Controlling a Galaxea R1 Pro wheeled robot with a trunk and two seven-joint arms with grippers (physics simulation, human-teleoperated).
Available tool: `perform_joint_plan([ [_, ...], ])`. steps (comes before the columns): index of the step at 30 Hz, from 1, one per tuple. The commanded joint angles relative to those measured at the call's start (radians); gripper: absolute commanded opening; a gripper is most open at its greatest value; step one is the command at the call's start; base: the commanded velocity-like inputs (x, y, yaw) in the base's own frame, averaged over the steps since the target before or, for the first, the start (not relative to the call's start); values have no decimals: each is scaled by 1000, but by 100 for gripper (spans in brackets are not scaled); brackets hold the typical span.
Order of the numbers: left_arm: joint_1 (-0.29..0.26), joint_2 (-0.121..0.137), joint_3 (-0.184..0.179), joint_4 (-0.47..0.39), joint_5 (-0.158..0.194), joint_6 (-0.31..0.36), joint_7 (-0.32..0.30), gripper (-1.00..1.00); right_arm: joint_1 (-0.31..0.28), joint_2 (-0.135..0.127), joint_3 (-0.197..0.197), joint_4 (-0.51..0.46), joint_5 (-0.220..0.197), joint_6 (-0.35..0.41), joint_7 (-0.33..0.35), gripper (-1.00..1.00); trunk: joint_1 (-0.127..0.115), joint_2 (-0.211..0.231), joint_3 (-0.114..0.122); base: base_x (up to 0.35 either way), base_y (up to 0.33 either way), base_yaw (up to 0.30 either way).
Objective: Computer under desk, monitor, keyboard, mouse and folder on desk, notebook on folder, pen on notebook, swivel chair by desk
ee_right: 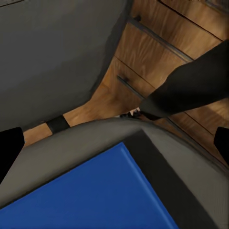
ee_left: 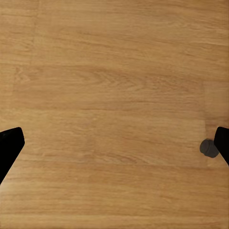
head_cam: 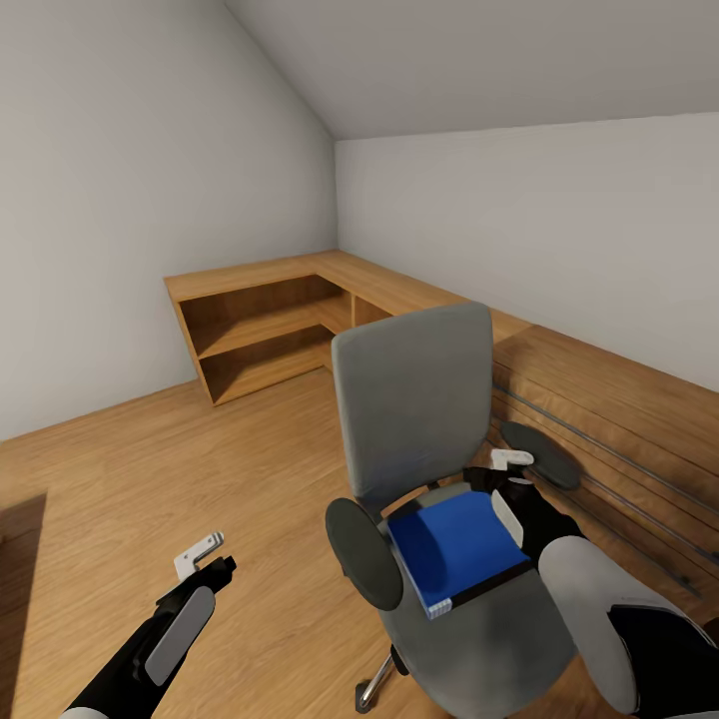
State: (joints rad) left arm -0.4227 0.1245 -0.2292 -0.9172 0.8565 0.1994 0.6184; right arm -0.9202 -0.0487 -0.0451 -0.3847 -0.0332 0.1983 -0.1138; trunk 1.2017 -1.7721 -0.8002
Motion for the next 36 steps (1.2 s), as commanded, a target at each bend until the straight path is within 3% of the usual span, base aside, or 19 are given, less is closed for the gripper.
perform_joint_plan([
  [1,-1,1,-4,-2,4,2,8,100,0,-1,-1,-2,-4,4,-2,100,4,-7,-4,0,0,0],
  [16,-1,0,-2,-2,4,2,10,100,0,-2,-1,-2,-3,3,-3,100,61,-112,-51,0,0,0],
  [24,-1,-3,-3,-2,3,2,10,100,0,-3,-1,-2,-3,3,-4,100,61,-112,-51,0,0,0],
  [30,-1,-4,-4,-2,4,2,11,100,0,-3,-1,-2,-2,3,-4,100,84,-154,-70,0,0,0],
  [36,-1,-5,-4,-2,4,2,11,100,0,-3,-1,-1,-2,3,-4,100,84,-154,-70,0,0,0],
])
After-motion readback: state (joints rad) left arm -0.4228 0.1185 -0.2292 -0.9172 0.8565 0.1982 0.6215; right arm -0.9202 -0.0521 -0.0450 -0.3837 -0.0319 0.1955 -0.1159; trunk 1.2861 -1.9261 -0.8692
